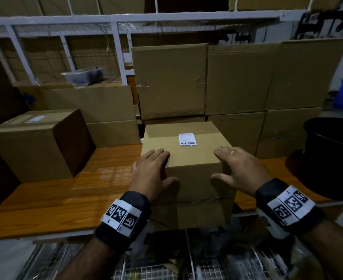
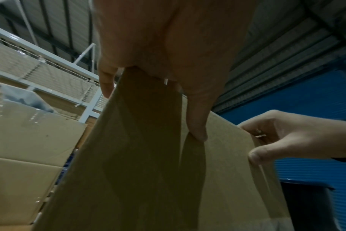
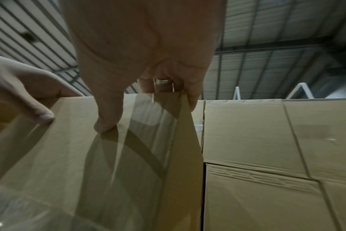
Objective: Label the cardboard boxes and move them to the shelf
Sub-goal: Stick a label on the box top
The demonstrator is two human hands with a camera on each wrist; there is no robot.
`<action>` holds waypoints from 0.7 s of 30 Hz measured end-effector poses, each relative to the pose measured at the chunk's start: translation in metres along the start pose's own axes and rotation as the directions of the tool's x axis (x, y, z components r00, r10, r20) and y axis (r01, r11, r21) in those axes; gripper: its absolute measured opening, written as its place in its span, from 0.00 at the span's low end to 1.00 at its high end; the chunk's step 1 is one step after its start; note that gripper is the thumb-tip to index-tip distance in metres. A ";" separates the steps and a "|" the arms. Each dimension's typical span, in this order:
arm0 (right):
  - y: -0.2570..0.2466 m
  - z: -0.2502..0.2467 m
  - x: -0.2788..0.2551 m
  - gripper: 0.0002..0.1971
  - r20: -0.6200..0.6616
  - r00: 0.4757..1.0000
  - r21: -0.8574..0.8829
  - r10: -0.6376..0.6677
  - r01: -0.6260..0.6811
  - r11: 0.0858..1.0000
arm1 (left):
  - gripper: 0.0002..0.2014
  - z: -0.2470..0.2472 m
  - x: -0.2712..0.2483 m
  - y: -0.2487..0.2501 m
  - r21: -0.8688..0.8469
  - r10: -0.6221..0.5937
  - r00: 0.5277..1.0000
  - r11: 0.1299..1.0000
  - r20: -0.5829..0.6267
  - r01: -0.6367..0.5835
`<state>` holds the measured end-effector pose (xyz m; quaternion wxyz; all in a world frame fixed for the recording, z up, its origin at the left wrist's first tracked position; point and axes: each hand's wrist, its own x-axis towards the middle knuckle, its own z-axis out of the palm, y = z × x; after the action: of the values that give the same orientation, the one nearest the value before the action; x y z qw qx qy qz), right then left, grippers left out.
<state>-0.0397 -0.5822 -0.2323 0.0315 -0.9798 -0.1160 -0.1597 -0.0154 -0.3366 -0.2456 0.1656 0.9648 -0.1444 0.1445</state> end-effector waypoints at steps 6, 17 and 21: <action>0.015 -0.001 0.004 0.37 0.036 0.997 0.006 -0.068 0.068 0.998 | 0.40 0.006 -0.002 0.015 -0.018 -0.069 0.997 0.997 -0.021 0.069; 0.014 -0.029 0.026 0.36 0.144 0.985 0.012 -0.100 0.099 0.995 | 0.28 -0.024 0.013 0.026 0.105 -0.094 0.984 0.991 0.153 0.079; 0.008 -0.047 0.054 0.32 0.208 0.975 0.061 -0.077 0.066 0.996 | 0.33 -0.052 0.040 0.026 0.278 -0.075 0.932 0.960 0.354 -0.028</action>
<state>-0.0023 -0.5832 -0.1705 0.0395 -0.9852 -0.1581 -0.0533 0.0003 -0.3508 -0.1782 0.0009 0.9901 -0.1389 -0.0183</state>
